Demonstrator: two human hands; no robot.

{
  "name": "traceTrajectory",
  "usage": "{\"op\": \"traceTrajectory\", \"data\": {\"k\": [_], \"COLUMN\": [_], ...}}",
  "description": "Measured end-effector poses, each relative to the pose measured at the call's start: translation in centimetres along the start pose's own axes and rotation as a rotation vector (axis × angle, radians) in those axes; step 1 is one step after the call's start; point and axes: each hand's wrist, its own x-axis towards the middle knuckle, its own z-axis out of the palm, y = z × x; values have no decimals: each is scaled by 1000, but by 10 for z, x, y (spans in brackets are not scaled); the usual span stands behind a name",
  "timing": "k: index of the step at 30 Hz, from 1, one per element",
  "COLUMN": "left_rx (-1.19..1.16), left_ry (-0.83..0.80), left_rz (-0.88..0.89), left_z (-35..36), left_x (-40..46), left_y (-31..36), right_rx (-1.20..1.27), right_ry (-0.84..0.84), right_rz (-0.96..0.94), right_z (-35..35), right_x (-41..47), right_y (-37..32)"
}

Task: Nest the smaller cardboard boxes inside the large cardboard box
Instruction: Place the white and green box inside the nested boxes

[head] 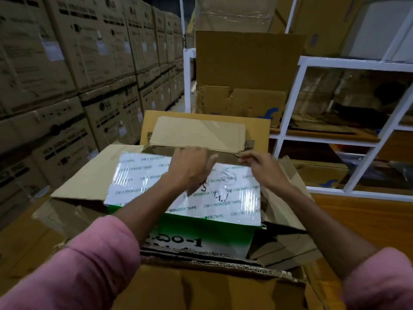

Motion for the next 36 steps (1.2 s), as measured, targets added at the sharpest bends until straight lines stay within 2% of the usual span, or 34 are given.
{"op": "traceTrajectory", "data": {"k": [1, 3, 4, 6, 8, 9, 10, 12, 14, 16, 20, 25, 28, 32, 36], "left_rx": [-3, 23, 27, -146, -350, -302, -195, -29, -43, -41, -58, -89, -106, -213, -233], "left_ry": [44, 60, -4, -270, -538, -569, -559, -507, -498, -476, -288, -243, -140, -27, 76], "left_rz": [-22, -88, -113, -192, -260, -215, -157, -98, -115, -109, -123, -133, -105, 11, 193], "left_z": [-19, -55, -71, -97, -103, -97, -86, -55, -21, 4, 25, 22, 13, -3, -9], "left_x": [1, 0, -2, -10, -24, -30, -35, -52, -80, -116, -143, -141, -137, -129, -113], "left_y": [1, 0, -1, -4, -5, -8, -11, -17, -20, -18, -21, -19, -13, 30, 116], "right_rx": [234, 599, 722, 877, 902, 840, 679, 134, -348, -530, -624, -613, -511, -370, -358], "right_ry": [-42, -291, -458, -768, -937, -968, -950, -863, -802, -698, -496, -468, -406, -133, 111], "right_rz": [140, 385, 435, 416, 375, 369, 325, 134, -71, -189, -303, -219, -245, -226, -275], "right_z": [-2, -8, -10, -9, 0, 7, 17, 40, 62, 78, 84, 83, 70, 27, -26], "right_x": [3, 3, -3, -12, -26, -35, -44, -66, -90, -112, -130, -129, -126, -131, -142], "right_y": [-8, -19, -24, -29, -37, -42, -47, -54, -54, -48, -39, -37, -35, -29, -8]}}
